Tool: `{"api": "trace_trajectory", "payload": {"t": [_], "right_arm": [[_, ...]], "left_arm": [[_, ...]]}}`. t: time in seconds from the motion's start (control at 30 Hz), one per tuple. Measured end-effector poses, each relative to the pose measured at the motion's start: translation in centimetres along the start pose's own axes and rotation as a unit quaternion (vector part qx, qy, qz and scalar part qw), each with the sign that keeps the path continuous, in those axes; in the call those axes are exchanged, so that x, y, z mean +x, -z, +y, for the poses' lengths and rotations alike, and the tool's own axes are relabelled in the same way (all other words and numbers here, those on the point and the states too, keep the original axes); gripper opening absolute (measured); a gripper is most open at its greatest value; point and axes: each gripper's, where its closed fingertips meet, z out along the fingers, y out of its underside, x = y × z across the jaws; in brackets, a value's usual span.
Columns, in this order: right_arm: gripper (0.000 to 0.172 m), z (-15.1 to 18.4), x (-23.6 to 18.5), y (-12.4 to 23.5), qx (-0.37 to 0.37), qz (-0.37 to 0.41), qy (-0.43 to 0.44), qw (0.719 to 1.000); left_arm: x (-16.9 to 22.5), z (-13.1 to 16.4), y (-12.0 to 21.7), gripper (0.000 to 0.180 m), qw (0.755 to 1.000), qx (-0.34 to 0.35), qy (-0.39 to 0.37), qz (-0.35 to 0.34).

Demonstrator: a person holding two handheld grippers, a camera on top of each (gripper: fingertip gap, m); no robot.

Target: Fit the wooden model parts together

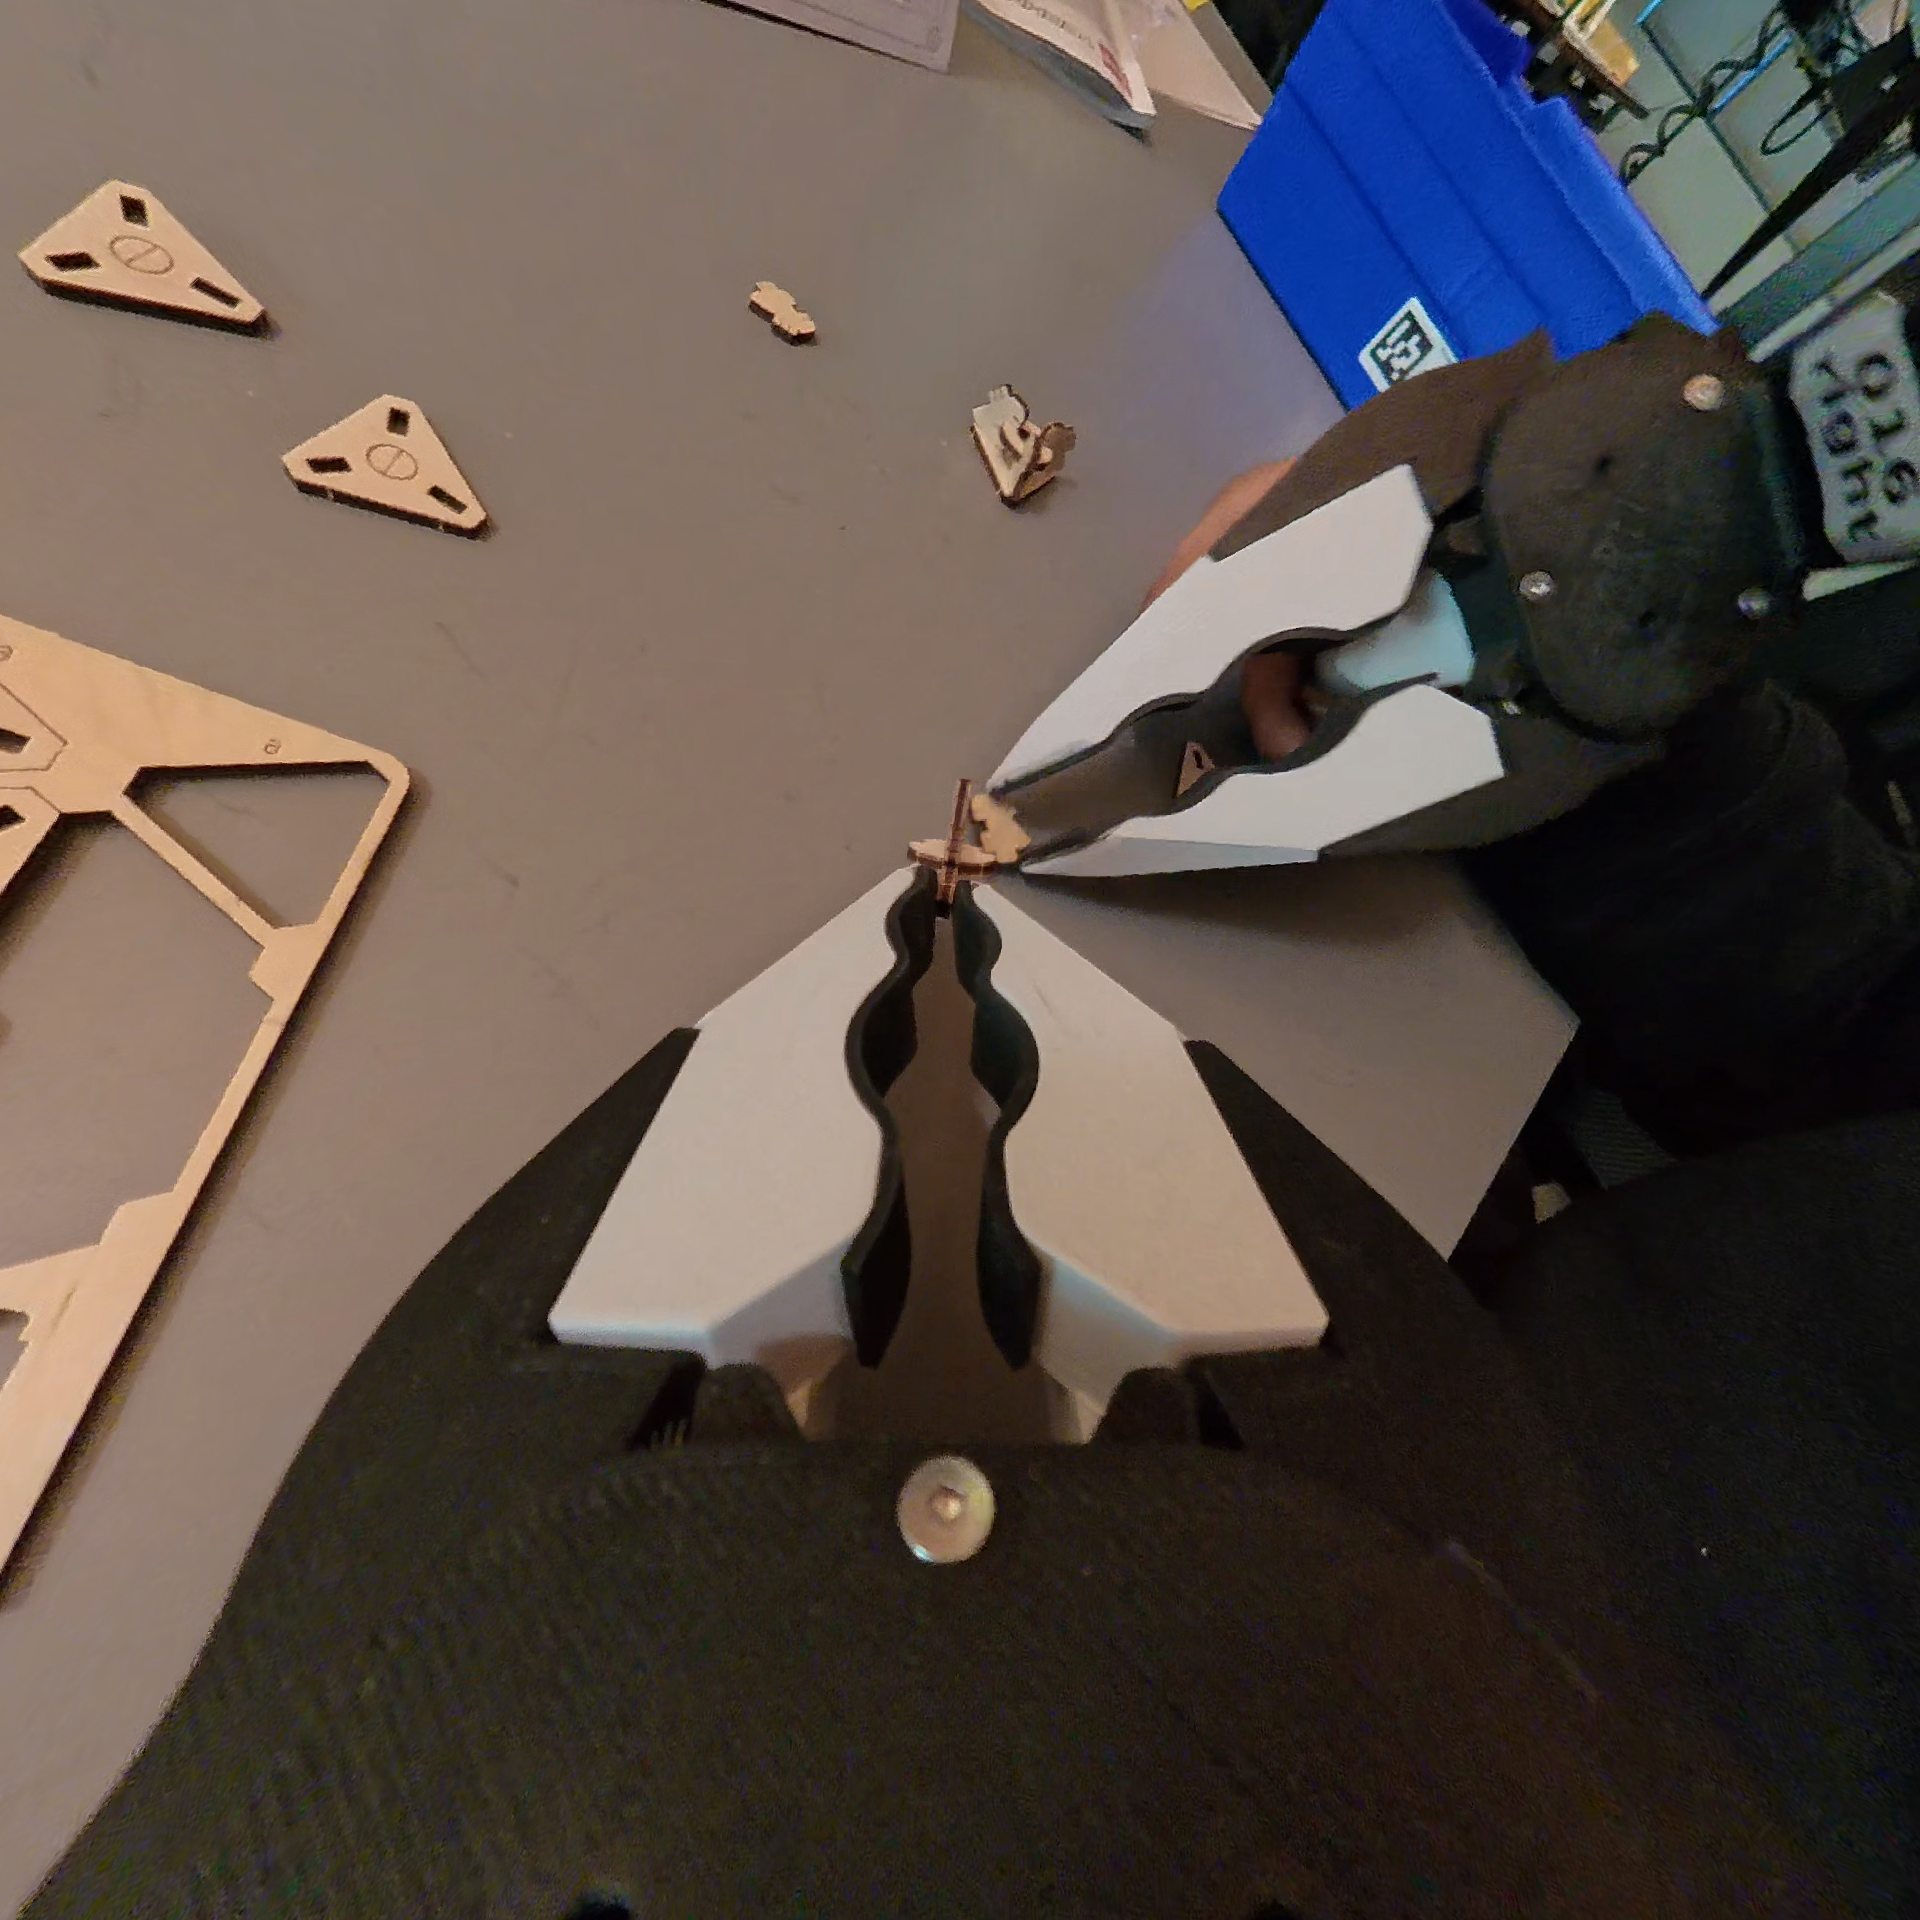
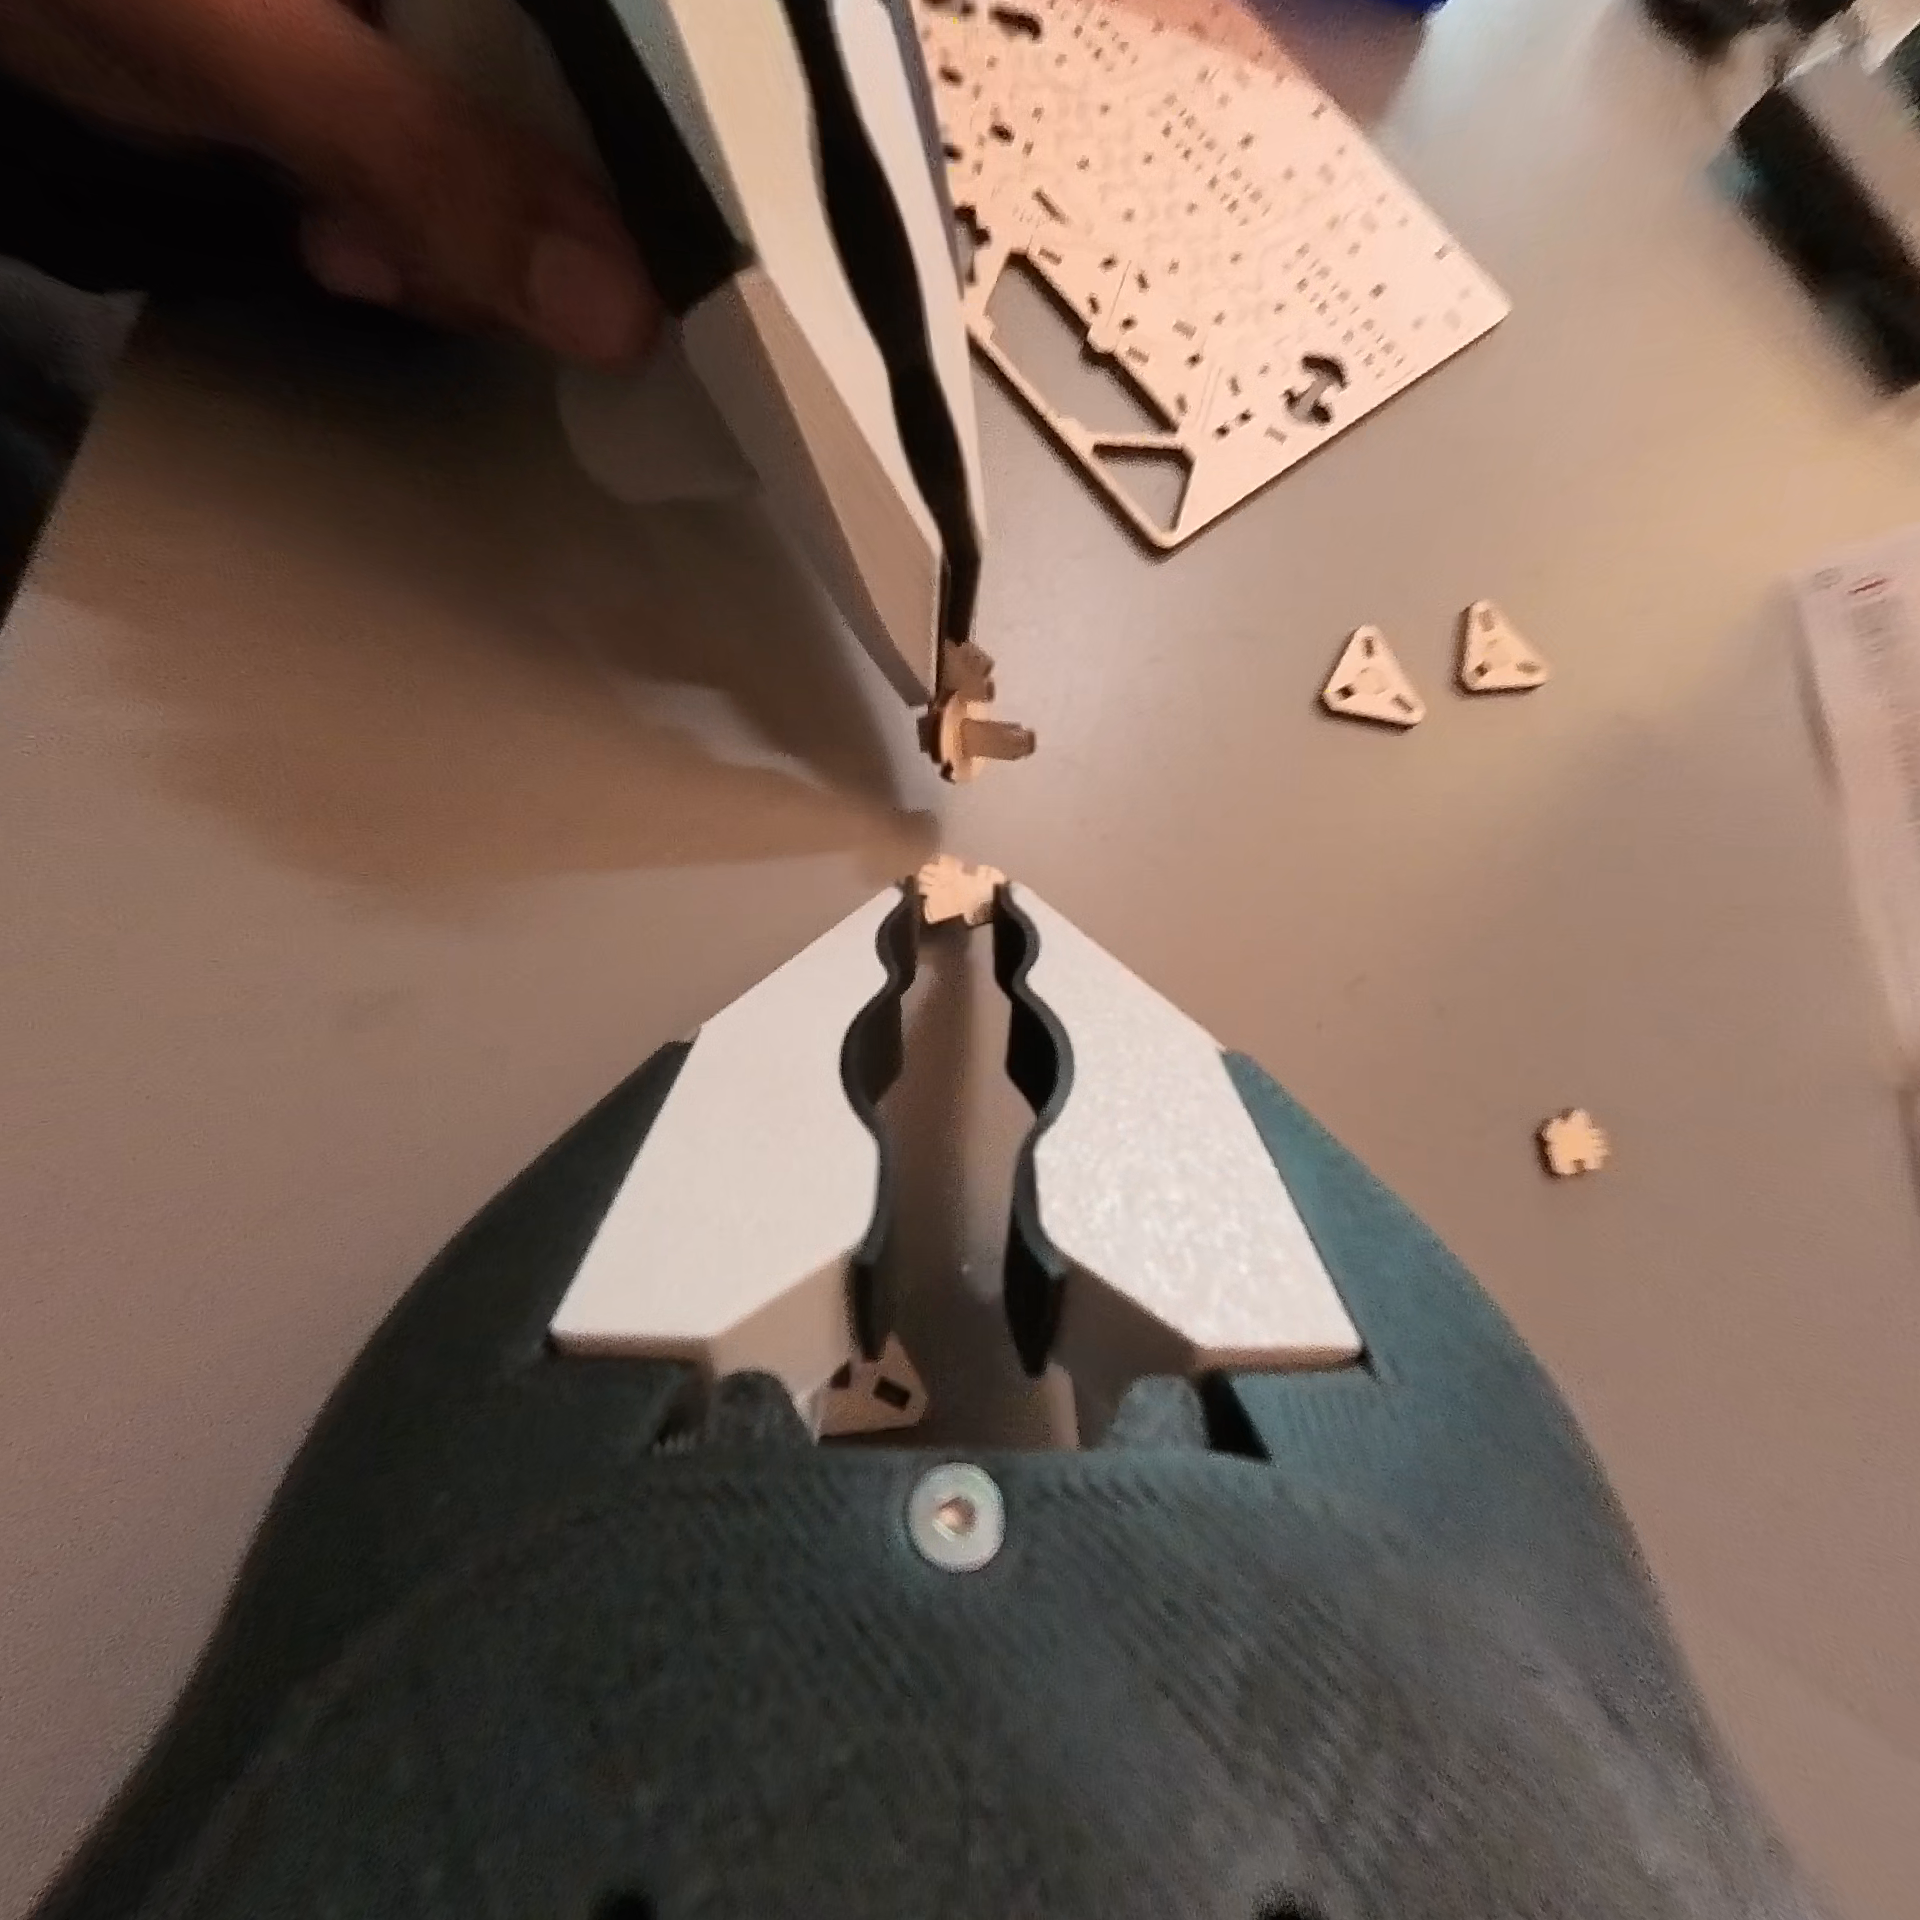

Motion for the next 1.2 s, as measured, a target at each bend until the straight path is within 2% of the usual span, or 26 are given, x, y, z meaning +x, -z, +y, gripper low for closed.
{"api": "trace_trajectory", "payload": {"t": [0.23,0.37,0.4,0.5,0.7,0.87,1.07,1.2], "right_arm": [[0.012,-2.6,0.8,0.6,0.023,0.11,0.08,0.99],[0.012,-1.9,1.1,0.1,-0.023,0.154,0.122,0.98],[0.0,-1.7,1.2,0.1,-0.029,0.162,0.131,0.978],[0.0,-1.8,0.9,-0.2,-0.021,0.159,0.13,0.978],[0.0,-1.4,1.6,0.1,-0.009,0.146,0.084,0.986],[0.0,-0.1,6.3,2.1,0.014,0.178,-0.007,0.984],[0.026,3.3,12.1,4.0,-0.003,0.156,-0.172,0.973],[0.045,5.7,13.0,2.8,-0.06,0.074,-0.241,0.966]], "left_arm": [[-0.8,-0.8,-0.3,0.0,0.999,0.019,0.013,-0.031],[-1.0,-0.7,-0.5,0.0,0.999,0.013,0.003,-0.05],[-1.0,-0.6,-0.5,0.0,0.999,0.011,0.005,-0.051],[-1.2,-0.4,-0.7,0.0,0.999,0.002,0.012,-0.053],[-1.2,-0.4,-0.8,0.0,0.999,0.0,0.014,-0.048],[-1.1,-0.7,-0.9,0.0,0.999,0.004,0.012,-0.039],[-0.8,-0.8,-1.4,0.0,0.999,-0.006,0.004,-0.031],[-0.7,-0.7,-1.6,0.0,1.0,-0.011,0.005,-0.024]]}}
